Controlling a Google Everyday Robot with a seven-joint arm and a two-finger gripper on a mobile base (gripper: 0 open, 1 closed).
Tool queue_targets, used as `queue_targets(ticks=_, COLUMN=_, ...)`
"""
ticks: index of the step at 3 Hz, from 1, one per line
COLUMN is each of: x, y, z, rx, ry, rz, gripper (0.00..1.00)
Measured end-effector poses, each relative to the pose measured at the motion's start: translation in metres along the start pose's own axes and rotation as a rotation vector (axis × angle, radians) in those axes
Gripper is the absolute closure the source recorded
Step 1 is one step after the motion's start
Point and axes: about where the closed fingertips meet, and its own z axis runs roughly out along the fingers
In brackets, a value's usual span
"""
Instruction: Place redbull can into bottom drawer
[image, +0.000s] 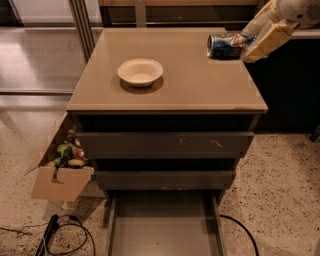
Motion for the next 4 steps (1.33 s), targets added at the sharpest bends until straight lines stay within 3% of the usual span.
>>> queue_targets(ticks=1, x=0.008, y=0.051, z=-0.029, rx=0.002, ry=-0.069, rz=-0.016, gripper=1.00)
queue_targets(ticks=2, x=0.013, y=0.108, z=-0.052, rx=0.008, ry=-0.138, rz=0.005, gripper=1.00)
queue_targets(ticks=3, x=0.032, y=0.161, z=-0.023, rx=-0.070, ry=-0.159, rz=0.032, gripper=1.00)
queue_targets(ticks=4, x=0.053, y=0.203, z=0.034, rx=-0.167, ry=-0.149, rz=0.050, gripper=1.00)
